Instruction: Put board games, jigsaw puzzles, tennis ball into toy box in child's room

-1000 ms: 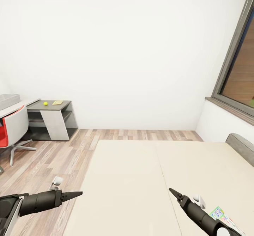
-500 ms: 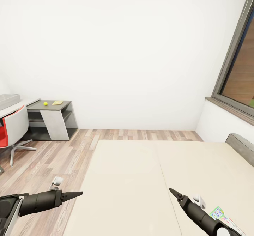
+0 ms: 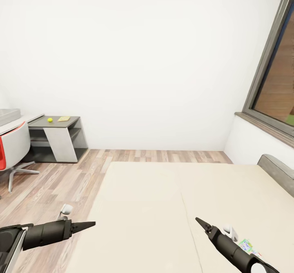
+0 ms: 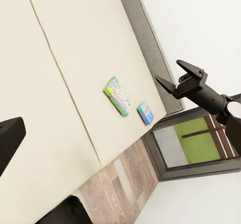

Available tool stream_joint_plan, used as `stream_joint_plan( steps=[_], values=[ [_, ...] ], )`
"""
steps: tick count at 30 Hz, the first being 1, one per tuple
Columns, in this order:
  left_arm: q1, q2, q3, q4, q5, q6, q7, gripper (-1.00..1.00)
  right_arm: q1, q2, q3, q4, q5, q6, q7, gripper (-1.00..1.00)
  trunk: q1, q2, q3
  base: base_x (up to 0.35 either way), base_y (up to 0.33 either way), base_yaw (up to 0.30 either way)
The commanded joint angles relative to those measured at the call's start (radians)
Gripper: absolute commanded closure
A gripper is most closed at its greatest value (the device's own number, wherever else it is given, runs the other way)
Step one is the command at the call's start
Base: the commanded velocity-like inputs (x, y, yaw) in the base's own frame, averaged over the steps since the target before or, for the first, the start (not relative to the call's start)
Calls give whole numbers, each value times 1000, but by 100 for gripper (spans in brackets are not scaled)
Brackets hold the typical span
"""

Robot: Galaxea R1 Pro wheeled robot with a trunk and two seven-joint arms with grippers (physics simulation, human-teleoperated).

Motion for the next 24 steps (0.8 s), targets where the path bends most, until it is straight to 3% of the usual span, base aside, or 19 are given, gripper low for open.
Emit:
stream_joint_plan(
  steps=[1,24],
  values=[
    [-1,0,0,-1,-1,11,-4,-100,-1,0,-2,0,-4,7,1,-100,1,-2,-2,0,-212,0],
    [-1,0,0,-1,-1,10,-4,-100,-1,0,-2,0,-4,7,1,-100,1,-2,-2,0,-222,0]
  ],
)
